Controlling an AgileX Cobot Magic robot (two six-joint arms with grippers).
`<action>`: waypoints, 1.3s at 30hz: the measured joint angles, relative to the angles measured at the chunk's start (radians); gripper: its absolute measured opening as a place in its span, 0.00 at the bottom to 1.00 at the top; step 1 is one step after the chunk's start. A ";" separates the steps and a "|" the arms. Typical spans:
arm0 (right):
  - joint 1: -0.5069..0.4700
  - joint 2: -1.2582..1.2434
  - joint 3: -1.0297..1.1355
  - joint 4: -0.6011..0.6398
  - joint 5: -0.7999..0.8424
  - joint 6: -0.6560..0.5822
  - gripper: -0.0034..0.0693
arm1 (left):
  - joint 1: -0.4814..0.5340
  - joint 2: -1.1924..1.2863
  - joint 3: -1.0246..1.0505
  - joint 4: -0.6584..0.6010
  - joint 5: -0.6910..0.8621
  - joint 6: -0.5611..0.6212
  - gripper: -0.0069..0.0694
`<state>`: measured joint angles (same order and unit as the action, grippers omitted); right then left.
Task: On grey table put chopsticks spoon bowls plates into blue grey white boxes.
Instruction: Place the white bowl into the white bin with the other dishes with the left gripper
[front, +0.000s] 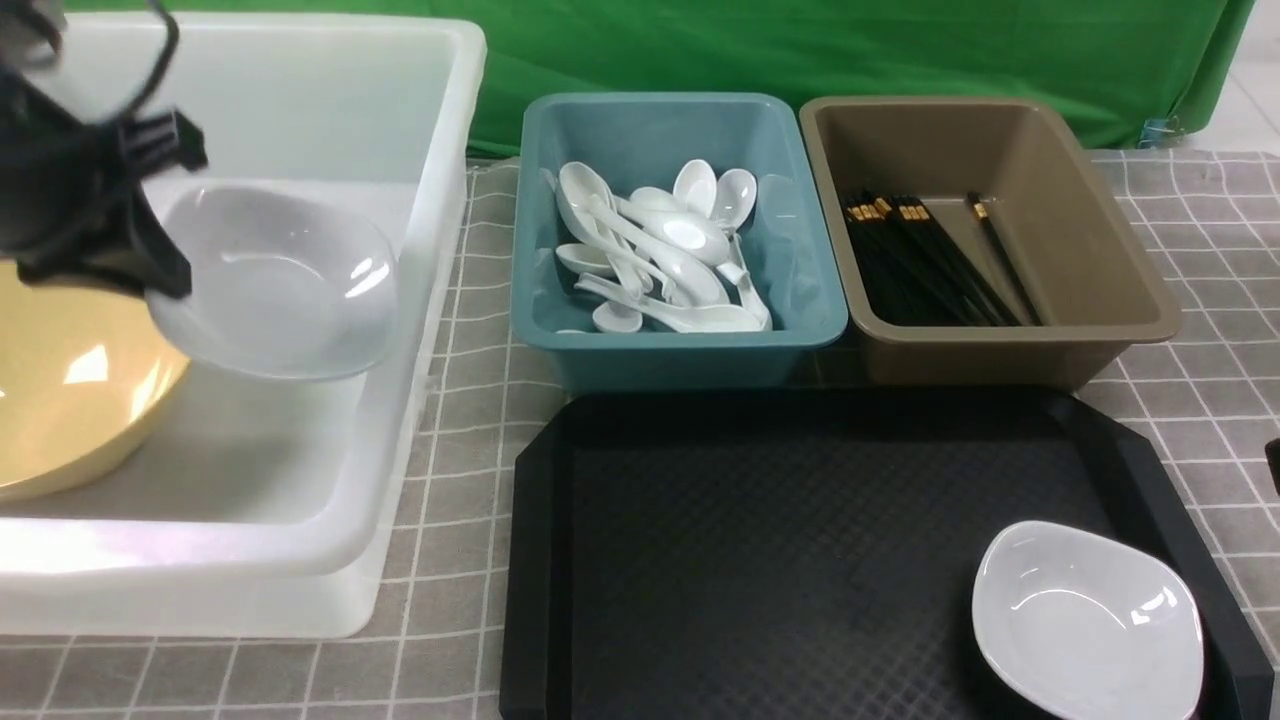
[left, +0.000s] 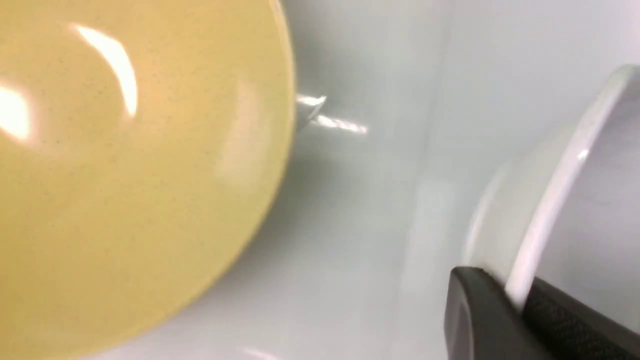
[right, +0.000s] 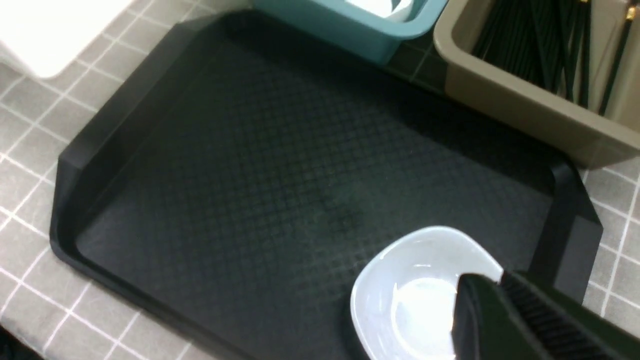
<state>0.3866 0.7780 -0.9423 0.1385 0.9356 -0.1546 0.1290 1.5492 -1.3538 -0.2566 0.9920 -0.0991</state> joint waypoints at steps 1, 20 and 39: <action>0.000 0.000 0.000 0.000 0.000 0.001 0.10 | 0.000 0.003 0.005 0.000 -0.012 -0.001 0.12; 0.000 0.000 0.000 0.003 0.002 0.005 0.12 | 0.001 0.143 0.014 -0.002 -0.204 0.026 0.20; 0.000 0.000 0.000 0.005 0.004 0.032 0.14 | 0.000 0.198 -0.006 -0.113 -0.192 0.180 0.12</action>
<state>0.3866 0.7780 -0.9423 0.1432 0.9392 -0.1221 0.1294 1.7471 -1.3596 -0.3700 0.8005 0.0808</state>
